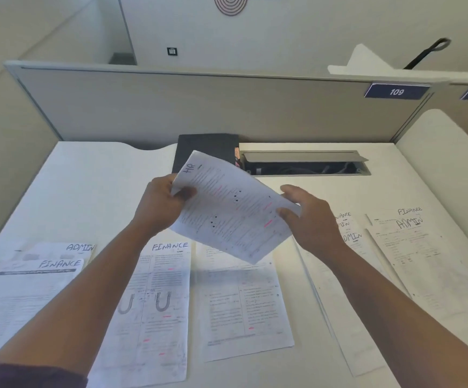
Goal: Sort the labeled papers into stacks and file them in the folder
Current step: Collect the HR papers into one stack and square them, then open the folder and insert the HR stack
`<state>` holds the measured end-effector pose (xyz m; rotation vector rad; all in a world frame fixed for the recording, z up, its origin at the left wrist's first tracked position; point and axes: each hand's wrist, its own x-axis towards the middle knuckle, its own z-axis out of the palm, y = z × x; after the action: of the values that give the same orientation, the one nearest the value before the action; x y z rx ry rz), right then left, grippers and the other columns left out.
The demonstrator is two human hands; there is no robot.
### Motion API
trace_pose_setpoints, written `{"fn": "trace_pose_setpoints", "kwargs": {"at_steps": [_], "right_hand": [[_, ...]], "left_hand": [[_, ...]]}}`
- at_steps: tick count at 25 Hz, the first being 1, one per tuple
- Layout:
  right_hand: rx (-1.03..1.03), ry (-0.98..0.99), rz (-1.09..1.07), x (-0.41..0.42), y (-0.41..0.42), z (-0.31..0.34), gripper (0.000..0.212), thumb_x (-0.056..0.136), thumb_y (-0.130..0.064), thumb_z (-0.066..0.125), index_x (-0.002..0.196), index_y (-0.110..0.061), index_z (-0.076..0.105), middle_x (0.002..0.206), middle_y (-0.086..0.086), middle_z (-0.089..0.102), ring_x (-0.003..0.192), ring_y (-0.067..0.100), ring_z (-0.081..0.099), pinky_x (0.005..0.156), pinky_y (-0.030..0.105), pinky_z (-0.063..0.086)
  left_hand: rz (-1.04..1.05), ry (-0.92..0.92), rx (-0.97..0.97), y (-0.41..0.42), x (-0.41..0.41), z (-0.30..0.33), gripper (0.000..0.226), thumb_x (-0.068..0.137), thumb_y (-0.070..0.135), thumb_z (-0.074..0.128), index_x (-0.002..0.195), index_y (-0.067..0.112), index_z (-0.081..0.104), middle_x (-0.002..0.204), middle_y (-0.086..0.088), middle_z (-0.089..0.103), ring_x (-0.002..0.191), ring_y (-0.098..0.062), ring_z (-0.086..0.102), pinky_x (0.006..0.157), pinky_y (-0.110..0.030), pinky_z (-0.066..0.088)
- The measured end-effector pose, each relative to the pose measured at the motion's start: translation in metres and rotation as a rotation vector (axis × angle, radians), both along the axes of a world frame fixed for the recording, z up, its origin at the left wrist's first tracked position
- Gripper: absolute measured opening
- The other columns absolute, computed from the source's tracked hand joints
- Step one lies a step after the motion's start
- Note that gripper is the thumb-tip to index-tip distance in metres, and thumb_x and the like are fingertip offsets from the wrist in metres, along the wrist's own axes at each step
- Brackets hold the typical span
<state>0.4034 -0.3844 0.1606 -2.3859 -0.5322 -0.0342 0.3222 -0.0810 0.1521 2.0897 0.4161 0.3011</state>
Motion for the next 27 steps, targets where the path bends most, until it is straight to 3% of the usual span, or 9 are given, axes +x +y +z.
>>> {"fn": "trace_pose_setpoints", "kwargs": {"at_steps": [4,9,12,14,15,17,19,23,27], "right_hand": [[-0.058,0.18,0.109,0.003,0.001,0.003,0.019,0.105,-0.022,0.049,0.107,-0.026,0.067,0.091,-0.005,0.07,0.085,0.024,0.064,0.072,0.038,0.05],[-0.005,0.281,0.109,0.019,-0.023,-0.006,0.023,0.105,-0.02,0.05,0.09,-0.022,0.067,0.088,-0.003,0.07,0.086,0.023,0.066,0.073,0.038,0.052],[0.311,0.479,-0.04,0.031,-0.044,-0.016,0.024,0.102,-0.02,0.057,0.086,-0.029,0.072,0.084,-0.01,0.075,0.083,0.012,0.069,0.069,0.03,0.049],[0.473,0.592,-0.116,0.042,-0.054,-0.024,0.02,0.102,-0.018,0.06,0.09,-0.024,0.076,0.085,-0.01,0.079,0.084,0.018,0.073,0.073,0.033,0.055],[0.527,0.635,-0.129,0.046,-0.056,-0.028,0.019,0.102,-0.017,0.06,0.094,-0.021,0.076,0.088,-0.008,0.08,0.085,0.02,0.075,0.073,0.034,0.056],[0.616,0.713,-0.134,0.052,-0.055,-0.034,0.017,0.103,-0.015,0.06,0.101,-0.018,0.076,0.093,-0.003,0.081,0.088,0.022,0.076,0.072,0.032,0.058],[0.681,0.782,-0.144,0.059,-0.05,-0.04,0.016,0.103,-0.013,0.06,0.108,-0.015,0.075,0.099,0.0,0.081,0.091,0.023,0.077,0.072,0.032,0.059],[0.702,0.847,-0.151,0.075,-0.031,-0.052,0.019,0.104,-0.012,0.059,0.115,-0.011,0.073,0.108,0.004,0.08,0.099,0.026,0.076,0.086,0.042,0.06],[0.679,0.917,-0.111,0.094,-0.009,-0.067,0.021,0.105,-0.014,0.058,0.12,-0.013,0.072,0.11,0.003,0.079,0.102,0.026,0.075,0.09,0.043,0.059]], "left_hand": [[-0.134,0.035,0.101,-0.017,0.015,0.023,0.026,0.101,0.025,0.065,0.082,0.042,0.069,0.088,0.018,0.071,0.085,-0.012,0.067,0.069,-0.03,0.048],[-0.153,0.045,0.17,-0.042,0.031,0.028,0.019,0.098,0.027,0.068,0.099,0.046,0.069,0.101,0.024,0.072,0.101,-0.02,0.069,0.081,-0.039,0.054],[0.009,0.001,0.207,-0.071,0.028,0.011,0.083,0.096,0.033,0.075,0.16,0.045,0.023,0.164,0.02,0.032,0.152,-0.013,0.03,0.118,-0.037,0.029],[0.108,0.011,0.044,-0.09,0.026,0.0,0.106,0.097,0.037,0.074,0.163,0.041,-0.008,0.173,0.019,-0.001,0.16,-0.009,0.005,0.12,-0.029,0.016],[0.13,0.058,-0.068,-0.098,0.023,-0.006,0.105,0.099,0.038,0.071,0.163,0.042,-0.012,0.173,0.017,0.002,0.159,-0.01,0.009,0.119,-0.027,0.02],[0.108,0.151,-0.336,-0.102,0.021,-0.02,0.081,0.105,0.035,0.061,0.164,0.042,0.007,0.159,0.015,0.044,0.144,-0.016,0.047,0.109,-0.034,0.044],[0.028,0.2,-0.566,-0.099,0.025,-0.032,0.035,0.11,0.026,0.051,0.145,0.028,0.053,0.125,0.008,0.076,0.119,-0.025,0.072,0.083,-0.032,0.061],[0.004,0.186,-0.739,-0.097,0.04,-0.046,0.023,0.11,0.017,0.051,0.125,0.022,0.068,0.12,0.001,0.078,0.107,-0.023,0.076,0.076,-0.034,0.064],[0.114,0.172,-0.636,-0.084,0.066,-0.067,0.021,0.109,0.017,0.053,0.12,0.029,0.067,0.111,0.011,0.08,0.097,-0.016,0.078,0.068,-0.028,0.063]]}}
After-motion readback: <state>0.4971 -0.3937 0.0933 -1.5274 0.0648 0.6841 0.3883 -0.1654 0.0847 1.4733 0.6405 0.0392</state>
